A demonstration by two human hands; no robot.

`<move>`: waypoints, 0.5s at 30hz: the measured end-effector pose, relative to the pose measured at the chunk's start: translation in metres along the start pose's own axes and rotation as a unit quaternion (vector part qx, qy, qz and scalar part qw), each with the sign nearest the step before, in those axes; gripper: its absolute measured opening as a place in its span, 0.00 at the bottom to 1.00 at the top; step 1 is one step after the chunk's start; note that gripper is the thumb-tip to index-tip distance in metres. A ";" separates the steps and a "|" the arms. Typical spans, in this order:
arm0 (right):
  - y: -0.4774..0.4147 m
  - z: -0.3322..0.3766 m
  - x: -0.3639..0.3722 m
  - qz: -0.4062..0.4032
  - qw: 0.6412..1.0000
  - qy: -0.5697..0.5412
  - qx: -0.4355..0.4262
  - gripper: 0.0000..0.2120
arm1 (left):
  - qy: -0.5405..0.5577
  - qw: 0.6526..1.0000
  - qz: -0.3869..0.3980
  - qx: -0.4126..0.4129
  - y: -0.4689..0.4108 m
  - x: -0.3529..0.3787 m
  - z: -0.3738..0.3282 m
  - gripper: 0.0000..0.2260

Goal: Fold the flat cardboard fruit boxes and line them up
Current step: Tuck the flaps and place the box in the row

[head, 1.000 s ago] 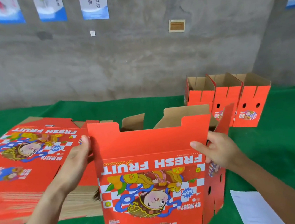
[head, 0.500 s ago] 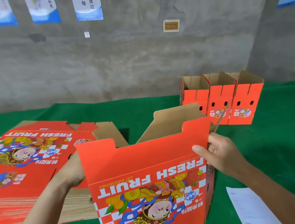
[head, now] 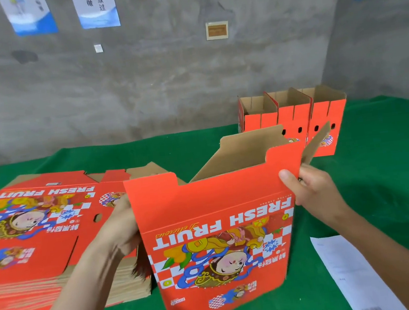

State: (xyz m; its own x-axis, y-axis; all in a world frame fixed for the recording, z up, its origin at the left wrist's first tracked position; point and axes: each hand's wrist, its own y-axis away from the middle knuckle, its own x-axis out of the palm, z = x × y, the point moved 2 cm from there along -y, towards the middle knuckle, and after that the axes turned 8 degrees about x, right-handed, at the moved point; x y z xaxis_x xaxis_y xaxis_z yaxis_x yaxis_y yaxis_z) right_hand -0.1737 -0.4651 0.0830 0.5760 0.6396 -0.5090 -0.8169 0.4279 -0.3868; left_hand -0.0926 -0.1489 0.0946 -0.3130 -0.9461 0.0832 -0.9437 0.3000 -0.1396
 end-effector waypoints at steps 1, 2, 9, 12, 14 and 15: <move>0.000 -0.001 0.000 0.000 1.000 -0.008 0.006 0.23 | 0.003 1.000 -0.012 0.012 0.000 0.001 0.002 0.11; -0.001 -0.003 -0.001 0.002 1.000 -0.017 0.016 0.24 | 0.013 0.999 -0.037 0.029 -0.001 0.002 0.004 0.12; -0.003 -0.006 -0.022 -0.031 0.996 -0.072 0.043 0.17 | 0.047 0.970 -0.227 0.077 -0.014 0.020 0.023 0.26; -0.009 -0.006 -0.027 -0.032 0.989 -0.120 0.085 0.11 | 0.063 0.946 -0.307 0.086 -0.018 0.027 0.027 0.27; -0.013 -0.006 -0.030 -0.044 0.985 -0.139 0.095 0.11 | 0.058 0.938 -0.327 0.102 -0.021 0.032 0.027 0.29; -0.015 -0.006 -0.031 -0.047 0.983 -0.149 0.100 0.11 | 0.055 0.934 -0.335 0.110 -0.022 0.034 0.026 0.31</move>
State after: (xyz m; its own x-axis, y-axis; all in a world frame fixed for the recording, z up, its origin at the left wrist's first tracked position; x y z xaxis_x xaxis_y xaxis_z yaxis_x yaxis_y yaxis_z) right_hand -0.1788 -0.4953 0.0998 0.6395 0.7372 -0.2179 -0.7669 0.5923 -0.2470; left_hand -0.0796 -0.1910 0.0752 0.3189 -0.8911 0.3229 -0.8909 -0.3981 -0.2188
